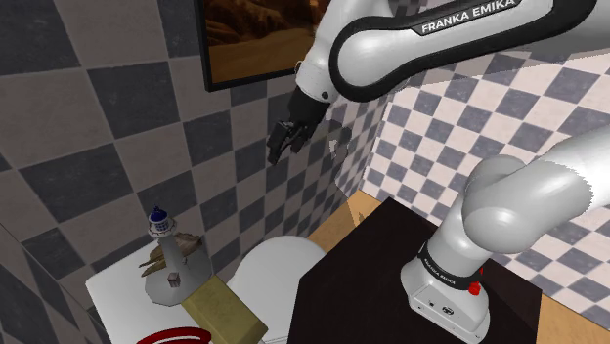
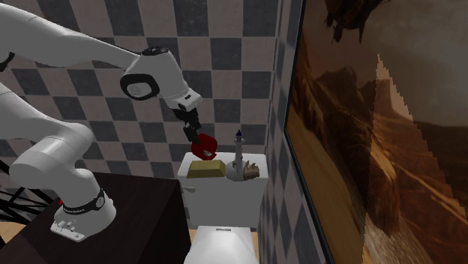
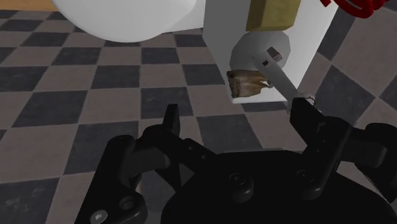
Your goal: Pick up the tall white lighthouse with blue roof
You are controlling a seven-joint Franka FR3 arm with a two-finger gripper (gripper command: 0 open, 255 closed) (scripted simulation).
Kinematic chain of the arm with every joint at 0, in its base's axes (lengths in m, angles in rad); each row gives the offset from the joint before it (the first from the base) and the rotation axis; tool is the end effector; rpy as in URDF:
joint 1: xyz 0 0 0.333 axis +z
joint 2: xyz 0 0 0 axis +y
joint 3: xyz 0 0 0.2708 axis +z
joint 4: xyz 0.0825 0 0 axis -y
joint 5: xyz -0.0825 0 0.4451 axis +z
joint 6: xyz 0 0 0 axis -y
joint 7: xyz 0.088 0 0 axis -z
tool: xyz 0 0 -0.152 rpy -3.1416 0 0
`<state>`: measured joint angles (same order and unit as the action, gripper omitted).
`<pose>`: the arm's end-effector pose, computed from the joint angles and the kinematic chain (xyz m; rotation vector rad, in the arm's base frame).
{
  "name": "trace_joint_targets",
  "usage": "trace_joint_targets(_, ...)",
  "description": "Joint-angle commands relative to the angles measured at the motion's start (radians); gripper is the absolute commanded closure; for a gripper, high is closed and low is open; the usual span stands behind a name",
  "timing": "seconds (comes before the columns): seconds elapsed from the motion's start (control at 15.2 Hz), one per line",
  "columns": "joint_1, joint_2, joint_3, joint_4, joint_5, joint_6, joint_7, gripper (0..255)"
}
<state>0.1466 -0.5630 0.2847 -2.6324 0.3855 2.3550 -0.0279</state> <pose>0.4417 0.2003 0.3360 -2.8988 -0.2941 -0.3621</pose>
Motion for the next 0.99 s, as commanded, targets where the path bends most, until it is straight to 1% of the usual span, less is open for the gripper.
trace_joint_targets(0.0, 0.015, 0.057, 0.030, 0.000, 0.024, 0.088, 0.009, 0)
trace_joint_targets(0.33, 0.040, 0.245, 0.107, 0.029, 0.057, 0.317, 0.030, 0)
trace_joint_targets(0.46, 0.043, 0.327, 0.138, 0.052, 0.052, 0.404, 0.046, 0)
trace_joint_targets(0.59, 0.039, 0.413, 0.170, 0.081, 0.028, 0.489, 0.074, 0)
trace_joint_targets(0.73, 0.028, 0.501, 0.203, 0.114, -0.029, 0.568, 0.125, 0)
trace_joint_targets(0.79, 0.023, 0.545, 0.214, 0.132, -0.077, 0.606, 0.165, 0)
trace_joint_targets(0.86, 0.020, 0.590, 0.221, 0.151, -0.143, 0.642, 0.219, 0)
trace_joint_targets(0.92, 0.032, 0.635, 0.209, 0.172, -0.226, 0.675, 0.286, 0)
